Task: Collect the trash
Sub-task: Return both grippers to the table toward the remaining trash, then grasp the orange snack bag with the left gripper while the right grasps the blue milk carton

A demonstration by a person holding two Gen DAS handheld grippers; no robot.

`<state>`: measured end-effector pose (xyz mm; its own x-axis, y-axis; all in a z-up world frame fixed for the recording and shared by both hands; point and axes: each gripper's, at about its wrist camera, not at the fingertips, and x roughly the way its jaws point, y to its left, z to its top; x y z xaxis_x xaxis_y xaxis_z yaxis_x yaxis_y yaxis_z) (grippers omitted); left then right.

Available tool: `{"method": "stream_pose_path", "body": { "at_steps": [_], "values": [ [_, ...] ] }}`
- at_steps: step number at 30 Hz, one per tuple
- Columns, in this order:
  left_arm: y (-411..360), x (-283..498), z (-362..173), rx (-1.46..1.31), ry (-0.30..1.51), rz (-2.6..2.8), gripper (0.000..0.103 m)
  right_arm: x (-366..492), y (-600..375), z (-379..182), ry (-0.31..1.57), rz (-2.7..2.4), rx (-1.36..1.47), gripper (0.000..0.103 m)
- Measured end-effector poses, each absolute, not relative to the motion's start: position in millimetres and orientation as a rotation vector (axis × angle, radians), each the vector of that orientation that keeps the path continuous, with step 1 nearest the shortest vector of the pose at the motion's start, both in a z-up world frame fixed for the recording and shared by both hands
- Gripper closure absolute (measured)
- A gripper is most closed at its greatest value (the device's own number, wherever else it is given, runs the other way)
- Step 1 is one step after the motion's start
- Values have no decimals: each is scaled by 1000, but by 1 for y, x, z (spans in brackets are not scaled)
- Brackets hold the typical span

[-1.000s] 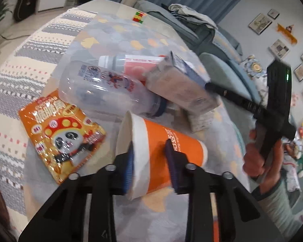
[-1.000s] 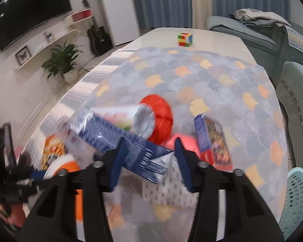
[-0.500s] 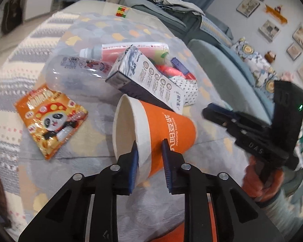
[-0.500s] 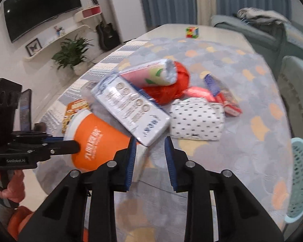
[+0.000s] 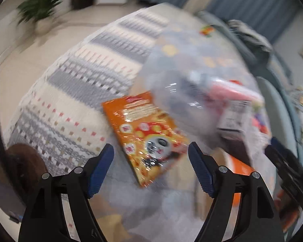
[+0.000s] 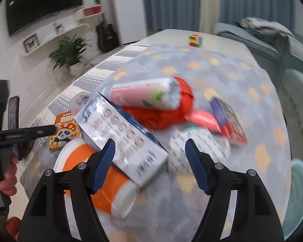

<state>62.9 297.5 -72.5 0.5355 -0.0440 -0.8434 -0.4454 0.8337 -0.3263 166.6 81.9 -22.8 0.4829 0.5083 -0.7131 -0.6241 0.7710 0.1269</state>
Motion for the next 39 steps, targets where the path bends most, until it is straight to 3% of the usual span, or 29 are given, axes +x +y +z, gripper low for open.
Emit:
{"method": "stream_pose_path", "body": {
  "at_steps": [6, 12, 14, 15, 16, 20, 23, 24, 25, 28, 35, 36, 38, 39],
  "values": [
    [282, 96, -81, -446, 1043, 299, 11, 172, 117, -34, 836, 792, -289, 16],
    [268, 102, -82, -315, 1048, 284, 16, 158, 128, -48, 899, 729, -349, 20],
    [266, 96, -82, -282, 1036, 271, 21, 148, 122, -42, 884, 712, -336, 30],
    [266, 93, -82, -276, 1031, 264, 25, 143, 118, -38, 879, 723, -315, 43],
    [264, 90, -81, -270, 1023, 250, 31, 138, 115, -36, 890, 747, -292, 51],
    [257, 78, -82, -202, 1009, 231, 49, 124, 110, -35, 896, 747, -297, 58],
    [254, 71, -80, -149, 982, 269, 83, 118, 107, -31, 891, 756, -266, 67],
    [255, 69, -78, -143, 975, 274, 99, 118, 106, -29, 885, 750, -263, 71],
    [256, 66, -76, -149, 967, 261, 100, 114, 104, -25, 857, 719, -275, 85],
    [259, 55, -69, -200, 936, 199, 102, 111, 89, -16, 843, 682, -256, 103],
    [252, 34, -56, -253, 868, 61, 103, 126, 54, -13, 886, 693, -143, 102],
    [250, 32, -55, -247, 861, 55, 103, 130, 54, -11, 894, 711, -114, 98],
    [249, 33, -54, -235, 856, 51, 103, 138, 59, -13, 898, 730, -120, 69],
    [249, 34, -54, -239, 857, 55, 103, 142, 65, -14, 884, 711, -143, 43]
  ]
}}
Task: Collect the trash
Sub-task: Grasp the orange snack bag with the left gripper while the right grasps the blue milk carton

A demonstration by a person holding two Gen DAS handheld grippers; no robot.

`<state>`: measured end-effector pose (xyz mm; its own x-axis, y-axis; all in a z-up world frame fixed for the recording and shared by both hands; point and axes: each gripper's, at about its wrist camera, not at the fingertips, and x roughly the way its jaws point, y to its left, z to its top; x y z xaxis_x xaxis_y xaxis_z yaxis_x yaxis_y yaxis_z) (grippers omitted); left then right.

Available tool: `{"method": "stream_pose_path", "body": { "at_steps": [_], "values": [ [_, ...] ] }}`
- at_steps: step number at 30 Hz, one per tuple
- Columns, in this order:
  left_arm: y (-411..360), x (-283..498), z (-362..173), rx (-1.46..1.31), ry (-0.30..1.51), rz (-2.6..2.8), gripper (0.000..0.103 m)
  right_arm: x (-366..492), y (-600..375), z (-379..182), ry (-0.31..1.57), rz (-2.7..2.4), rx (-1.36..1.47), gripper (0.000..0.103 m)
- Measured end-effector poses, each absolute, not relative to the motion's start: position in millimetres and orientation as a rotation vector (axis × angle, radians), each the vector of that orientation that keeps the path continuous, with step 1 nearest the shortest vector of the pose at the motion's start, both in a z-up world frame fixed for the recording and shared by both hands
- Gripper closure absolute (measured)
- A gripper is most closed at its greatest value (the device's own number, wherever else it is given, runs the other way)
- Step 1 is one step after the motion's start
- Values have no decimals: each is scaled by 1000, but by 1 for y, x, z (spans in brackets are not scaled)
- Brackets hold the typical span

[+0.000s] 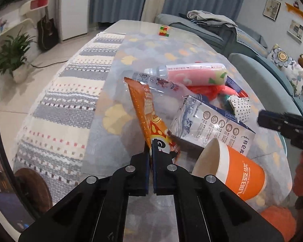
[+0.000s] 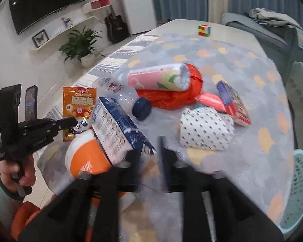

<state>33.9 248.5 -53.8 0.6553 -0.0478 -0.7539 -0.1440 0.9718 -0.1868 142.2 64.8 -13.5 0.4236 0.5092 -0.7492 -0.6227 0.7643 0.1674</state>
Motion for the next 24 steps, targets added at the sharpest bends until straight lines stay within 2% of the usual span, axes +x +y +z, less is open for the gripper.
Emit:
{"method": "stream_pose_path", "body": {
  "at_steps": [1, 11, 12, 14, 15, 19, 24],
  "values": [
    [249, 34, -54, -247, 859, 57, 103, 146, 71, -16, 874, 709, -167, 38],
    [253, 39, -57, -262, 856, 47, 103, 171, 128, -52, 1012, 899, -185, 38],
    [253, 40, -56, -263, 853, 47, 103, 172, 132, -57, 1036, 913, -183, 39],
    [253, 39, -54, -267, 843, 41, 103, 169, 140, -66, 1090, 959, -175, 57],
    [253, 38, -52, -267, 839, 42, 103, 165, 142, -68, 1098, 966, -183, 72],
    [255, 33, -41, -275, 802, 42, 103, 145, 136, -57, 1000, 916, -232, 74],
    [249, 24, -12, -291, 707, -8, 103, 127, 97, -17, 858, 833, -172, 74]
  ]
}}
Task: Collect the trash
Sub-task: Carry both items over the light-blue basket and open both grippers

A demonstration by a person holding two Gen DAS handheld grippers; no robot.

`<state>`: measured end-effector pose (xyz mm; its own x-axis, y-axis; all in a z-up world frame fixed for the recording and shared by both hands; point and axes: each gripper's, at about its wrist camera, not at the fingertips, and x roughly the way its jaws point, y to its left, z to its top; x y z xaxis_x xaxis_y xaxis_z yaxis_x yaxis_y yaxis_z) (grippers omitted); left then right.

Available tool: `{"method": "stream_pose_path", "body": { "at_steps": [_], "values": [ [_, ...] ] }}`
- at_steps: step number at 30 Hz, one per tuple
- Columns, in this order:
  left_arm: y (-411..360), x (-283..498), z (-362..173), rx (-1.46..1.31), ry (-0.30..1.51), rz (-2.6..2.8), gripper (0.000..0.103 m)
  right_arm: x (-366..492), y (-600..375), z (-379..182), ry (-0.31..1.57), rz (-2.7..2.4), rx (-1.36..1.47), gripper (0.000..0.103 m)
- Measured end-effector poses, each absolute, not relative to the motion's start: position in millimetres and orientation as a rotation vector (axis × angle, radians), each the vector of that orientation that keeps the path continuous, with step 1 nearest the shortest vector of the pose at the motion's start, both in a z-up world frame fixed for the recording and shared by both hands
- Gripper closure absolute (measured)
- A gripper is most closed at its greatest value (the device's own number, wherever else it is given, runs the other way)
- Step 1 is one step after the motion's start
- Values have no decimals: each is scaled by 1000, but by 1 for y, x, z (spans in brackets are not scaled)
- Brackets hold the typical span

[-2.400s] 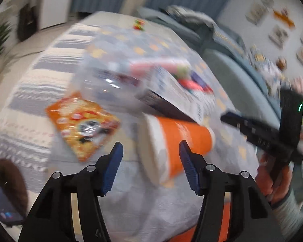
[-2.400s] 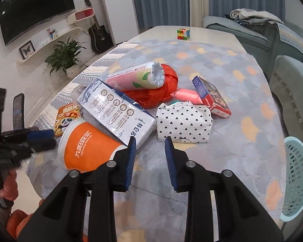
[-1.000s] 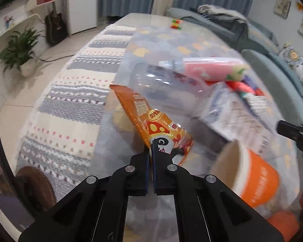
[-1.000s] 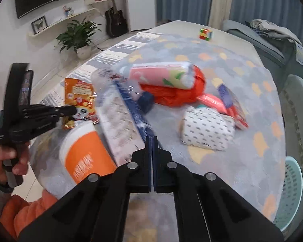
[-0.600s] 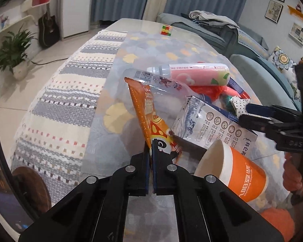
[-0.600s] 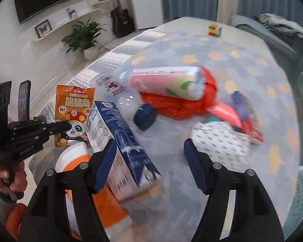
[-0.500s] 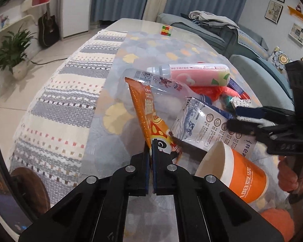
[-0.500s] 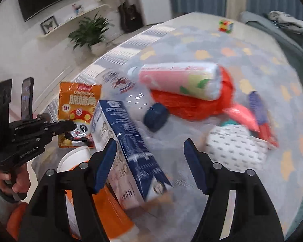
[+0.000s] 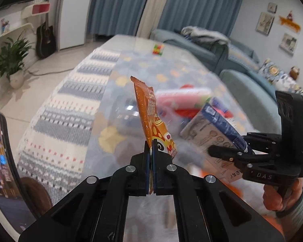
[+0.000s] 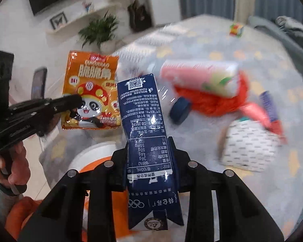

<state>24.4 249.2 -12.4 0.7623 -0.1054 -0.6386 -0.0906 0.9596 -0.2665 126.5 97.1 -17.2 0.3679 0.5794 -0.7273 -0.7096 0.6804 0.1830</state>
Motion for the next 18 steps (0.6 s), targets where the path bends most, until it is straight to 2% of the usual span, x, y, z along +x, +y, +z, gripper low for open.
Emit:
{"method": "stream_pose_path", "body": {
  "at_steps": [4, 9, 18],
  "values": [
    [233, 29, 18, -287, 637, -71, 103, 125, 57, 12, 777, 730, -120, 74],
    [176, 53, 60, -197, 574, -178, 103, 128, -16, 39, 698, 518, -47, 74],
    [31, 128, 74, -96, 629, -399, 103, 148, -178, 23, 748, 122, 204, 73]
  ]
}}
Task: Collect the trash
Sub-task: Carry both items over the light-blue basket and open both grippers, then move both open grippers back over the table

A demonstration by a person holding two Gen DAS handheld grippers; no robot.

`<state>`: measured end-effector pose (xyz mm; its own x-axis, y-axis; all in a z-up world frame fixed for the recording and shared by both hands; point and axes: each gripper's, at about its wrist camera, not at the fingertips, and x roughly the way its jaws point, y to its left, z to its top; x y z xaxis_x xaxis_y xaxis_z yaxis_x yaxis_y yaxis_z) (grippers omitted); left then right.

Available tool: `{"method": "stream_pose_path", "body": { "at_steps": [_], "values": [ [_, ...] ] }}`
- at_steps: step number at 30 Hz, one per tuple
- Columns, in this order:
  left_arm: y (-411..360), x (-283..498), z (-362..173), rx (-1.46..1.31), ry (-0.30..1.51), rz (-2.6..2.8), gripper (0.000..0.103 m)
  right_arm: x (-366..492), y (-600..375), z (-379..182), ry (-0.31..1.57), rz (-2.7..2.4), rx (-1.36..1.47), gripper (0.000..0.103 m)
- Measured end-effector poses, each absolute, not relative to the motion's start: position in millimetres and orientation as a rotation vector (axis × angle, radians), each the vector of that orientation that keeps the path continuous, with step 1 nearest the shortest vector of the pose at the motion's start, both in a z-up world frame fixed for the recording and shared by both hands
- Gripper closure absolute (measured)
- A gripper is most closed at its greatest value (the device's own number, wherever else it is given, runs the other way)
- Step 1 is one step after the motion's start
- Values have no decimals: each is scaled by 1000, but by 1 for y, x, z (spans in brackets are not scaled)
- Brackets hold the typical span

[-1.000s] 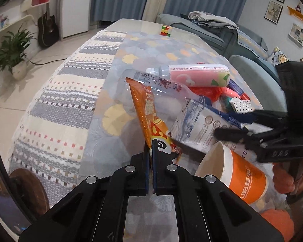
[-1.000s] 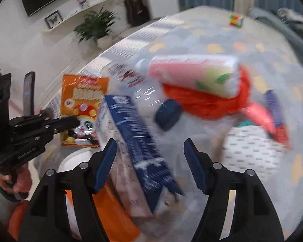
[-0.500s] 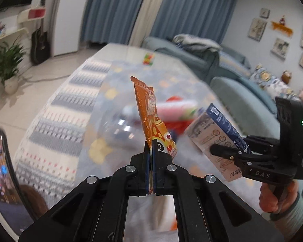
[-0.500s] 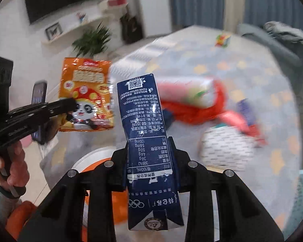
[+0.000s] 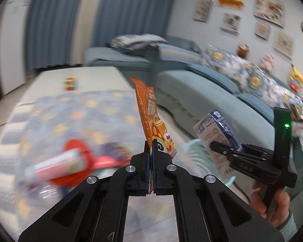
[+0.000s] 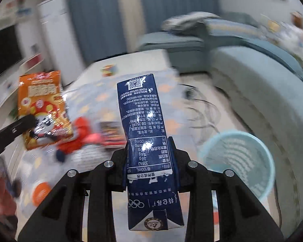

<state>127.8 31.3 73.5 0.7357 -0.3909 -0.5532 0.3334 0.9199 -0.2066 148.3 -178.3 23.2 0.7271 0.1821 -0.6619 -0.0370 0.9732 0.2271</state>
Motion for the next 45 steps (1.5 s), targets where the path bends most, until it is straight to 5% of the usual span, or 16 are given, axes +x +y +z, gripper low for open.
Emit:
{"method": "stream_pose_path", "body": {
  "at_steps": [14, 17, 18, 19, 21, 45],
  "values": [
    [-146, 196, -29, 42, 883, -629, 103, 162, -320, -114, 992, -243, 464, 73],
    [-157, 199, -40, 48, 906, -649, 87, 165, -325, -122, 995, -265, 470, 73],
    [-158, 198, -41, 45, 906, -650, 69, 165, -326, -122, 990, -264, 473, 72],
    [-159, 195, -39, 44, 896, -646, 62, 165, -325, -121, 987, -265, 476, 68],
    [-156, 191, -35, 50, 880, -643, 59, 161, -327, -119, 971, -273, 475, 60],
    [57, 92, 66, -190, 679, -362, 55, 114, -112, 8, 695, 338, 201, 60]
  ]
}}
